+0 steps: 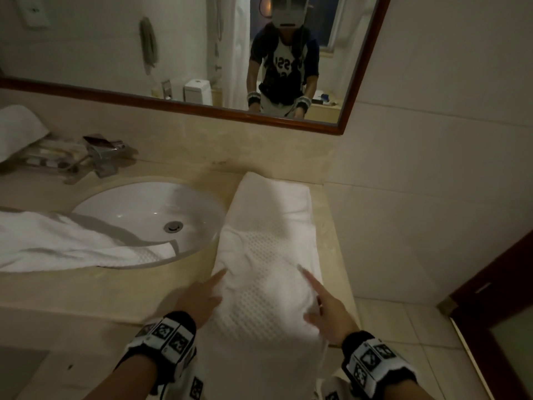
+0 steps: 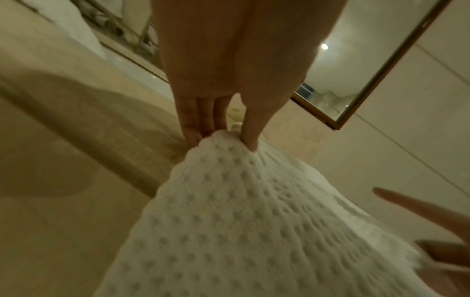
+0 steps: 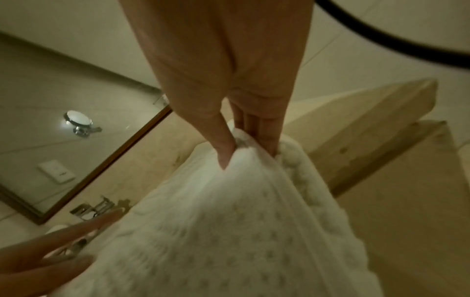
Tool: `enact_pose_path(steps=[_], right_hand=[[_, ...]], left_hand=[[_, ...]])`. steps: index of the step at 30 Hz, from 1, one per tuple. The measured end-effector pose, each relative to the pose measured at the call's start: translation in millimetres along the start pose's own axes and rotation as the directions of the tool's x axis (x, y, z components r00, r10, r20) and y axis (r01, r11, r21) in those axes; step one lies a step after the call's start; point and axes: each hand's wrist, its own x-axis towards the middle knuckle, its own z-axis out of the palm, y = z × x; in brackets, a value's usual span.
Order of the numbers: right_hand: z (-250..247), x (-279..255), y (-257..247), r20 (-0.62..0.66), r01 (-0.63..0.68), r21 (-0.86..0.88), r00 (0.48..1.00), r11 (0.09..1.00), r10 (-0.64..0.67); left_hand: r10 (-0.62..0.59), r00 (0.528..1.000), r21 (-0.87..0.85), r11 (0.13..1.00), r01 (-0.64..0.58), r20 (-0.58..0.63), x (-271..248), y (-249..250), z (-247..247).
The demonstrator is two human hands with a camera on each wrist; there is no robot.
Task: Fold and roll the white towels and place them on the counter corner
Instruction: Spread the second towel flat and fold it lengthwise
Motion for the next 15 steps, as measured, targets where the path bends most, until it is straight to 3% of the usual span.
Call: enact_pose_path(steps=[1, 3, 5, 7, 9, 12, 15], right_hand=[[-3, -4, 0, 0.012, 0.04, -0.039, 0.999, 0.998, -0.04], [-10, -8, 7, -0.081, 0.108, -0.024, 0.991, 0.994, -0.11], [-13, -15, 18, -0.153, 0.093, 0.019, 0.984, 0.995, -0.089], [-8, -18, 25, -0.058, 0.024, -0.043, 0.998, 0.999, -0.026], [-4, -15, 26, 0.019, -0.04, -0.121, 0.999, 0.992, 0.042], [-7, 1, 17, -0.015, -0.065, -0.02, 0.998, 0.998, 0.065], [-10, 13, 10, -0.065, -0.074, 0.044, 0.995, 0.996, 0.077]], left_hand=[[0.012, 0.999, -0.035, 0.999, -0.011, 0.04, 0, 1, -2], [0.047, 0.998, -0.131, 0.991, -0.041, 0.047, -5, 1, -7], [0.1, 0.995, -0.171, 0.981, -0.097, 0.01, -14, 3, -7], [0.128, 0.99, -0.05, 0.991, -0.125, 0.054, -21, 4, -2], [0.069, 0.992, 0.066, 0.995, -0.076, 0.103, -19, 1, 5], [-0.02, 1.0, 0.025, 0.999, 0.02, -0.002, -1, -6, 7], [0.021, 0.999, -0.053, 0.998, -0.024, -0.046, 14, -11, 8]])
